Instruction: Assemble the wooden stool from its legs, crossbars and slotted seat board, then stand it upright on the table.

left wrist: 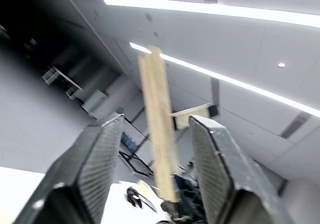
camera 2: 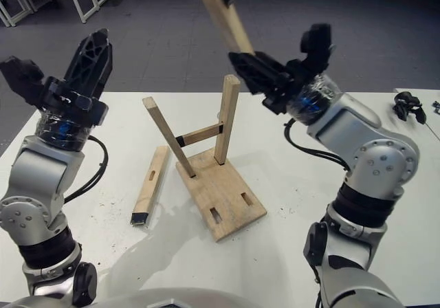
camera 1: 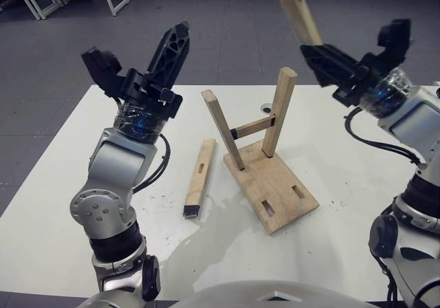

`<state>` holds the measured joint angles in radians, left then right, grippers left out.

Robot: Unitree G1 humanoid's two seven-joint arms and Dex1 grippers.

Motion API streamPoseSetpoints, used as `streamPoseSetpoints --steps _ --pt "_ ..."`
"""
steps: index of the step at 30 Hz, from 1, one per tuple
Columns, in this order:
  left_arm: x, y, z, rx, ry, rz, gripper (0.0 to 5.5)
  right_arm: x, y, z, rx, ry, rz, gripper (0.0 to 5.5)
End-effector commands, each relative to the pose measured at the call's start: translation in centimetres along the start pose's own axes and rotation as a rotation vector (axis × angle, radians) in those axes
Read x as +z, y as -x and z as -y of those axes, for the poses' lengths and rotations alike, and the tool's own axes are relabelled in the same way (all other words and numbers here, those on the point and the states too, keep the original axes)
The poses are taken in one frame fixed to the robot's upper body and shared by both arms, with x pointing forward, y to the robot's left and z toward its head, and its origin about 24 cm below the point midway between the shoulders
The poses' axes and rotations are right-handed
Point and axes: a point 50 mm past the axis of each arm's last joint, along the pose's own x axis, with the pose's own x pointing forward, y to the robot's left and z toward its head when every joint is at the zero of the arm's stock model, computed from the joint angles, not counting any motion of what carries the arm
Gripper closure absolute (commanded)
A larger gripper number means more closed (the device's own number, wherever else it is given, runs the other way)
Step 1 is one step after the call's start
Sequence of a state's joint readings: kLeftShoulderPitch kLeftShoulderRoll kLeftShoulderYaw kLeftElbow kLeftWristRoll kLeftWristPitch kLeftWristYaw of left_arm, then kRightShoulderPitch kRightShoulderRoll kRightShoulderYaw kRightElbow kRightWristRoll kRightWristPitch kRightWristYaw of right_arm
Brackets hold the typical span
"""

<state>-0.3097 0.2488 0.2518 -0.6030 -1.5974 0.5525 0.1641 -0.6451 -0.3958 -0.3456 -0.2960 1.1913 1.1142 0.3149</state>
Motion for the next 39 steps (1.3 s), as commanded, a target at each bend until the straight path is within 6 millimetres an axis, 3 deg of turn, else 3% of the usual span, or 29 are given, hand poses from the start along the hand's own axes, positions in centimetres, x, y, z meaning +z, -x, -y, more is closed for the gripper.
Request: streamPoseSetpoints --steps 1,8,13,18,23,31,39 --pt "-0.7 -0.4 0.7 -0.022 0.018 -0.083 3.22 -1.0 -1.6 -1.4 0.168 -0.073 -0.067 3.47" --pt "-2.2 0.5 -0.9 0.022 0.035 -0.218 3.22 -2.7 -2.1 -2.4 0.288 -0.182 -0.109 3.47" --pt "-2.5 0.8 -0.5 -0.036 0.121 -0.244 3.22 -3.2 -2.0 -3.3 0.359 -0.214 -0.14 3.47" --pt "-2.3 1.5 0.6 -0.155 0.175 -0.298 2.5 -2.8 -1.8 -3.4 0.405 -0.321 -0.102 3.47" --pt "-2.1 1.9 0.3 -0.188 0.198 -0.333 1.71 -3.0 -1.3 -3.3 0.451 -0.42 -0.133 3.47" --pt "-2.7 1.5 0.1 -0.219 0.253 -0.417 1.69 -4.3 -0.8 -3.9 0.452 -0.385 -0.238 3.47" --pt "-2.0 1.0 0.2 -0.293 0.256 -0.442 1.69 -5.6 0.1 -3.3 0.447 -0.378 -0.335 3.47"
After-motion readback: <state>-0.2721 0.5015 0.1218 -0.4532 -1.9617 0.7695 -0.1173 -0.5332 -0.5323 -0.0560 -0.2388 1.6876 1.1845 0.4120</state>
